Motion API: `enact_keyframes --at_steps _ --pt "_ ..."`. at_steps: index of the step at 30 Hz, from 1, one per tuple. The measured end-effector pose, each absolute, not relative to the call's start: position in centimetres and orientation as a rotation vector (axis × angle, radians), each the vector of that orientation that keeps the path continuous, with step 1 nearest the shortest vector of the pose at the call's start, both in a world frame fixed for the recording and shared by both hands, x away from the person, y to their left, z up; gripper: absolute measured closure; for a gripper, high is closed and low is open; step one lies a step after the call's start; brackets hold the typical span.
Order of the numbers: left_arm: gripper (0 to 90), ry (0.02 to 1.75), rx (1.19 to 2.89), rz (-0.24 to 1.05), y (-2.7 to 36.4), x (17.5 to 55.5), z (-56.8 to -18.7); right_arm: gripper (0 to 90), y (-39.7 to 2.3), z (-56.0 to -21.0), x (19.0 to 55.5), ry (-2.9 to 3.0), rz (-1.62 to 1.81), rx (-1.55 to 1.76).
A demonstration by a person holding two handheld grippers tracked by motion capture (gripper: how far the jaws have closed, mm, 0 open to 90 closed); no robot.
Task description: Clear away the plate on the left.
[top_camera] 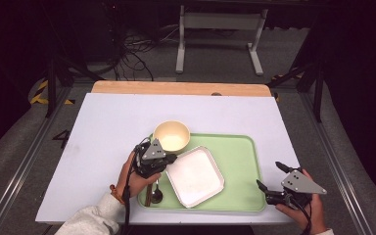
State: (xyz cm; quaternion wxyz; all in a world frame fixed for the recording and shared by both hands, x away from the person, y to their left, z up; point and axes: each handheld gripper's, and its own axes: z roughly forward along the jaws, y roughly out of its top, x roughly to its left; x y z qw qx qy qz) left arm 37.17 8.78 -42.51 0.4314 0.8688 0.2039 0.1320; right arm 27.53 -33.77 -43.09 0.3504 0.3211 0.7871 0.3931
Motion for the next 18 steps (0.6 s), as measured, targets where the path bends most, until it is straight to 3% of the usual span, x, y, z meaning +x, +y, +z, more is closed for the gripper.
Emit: enact_keyframes --at_steps 18 --pt "85.3 0.516 2.244 0.352 8.53 37.30 -43.45 15.0 -33.74 -43.13 27.49 2.047 1.016 0.826"
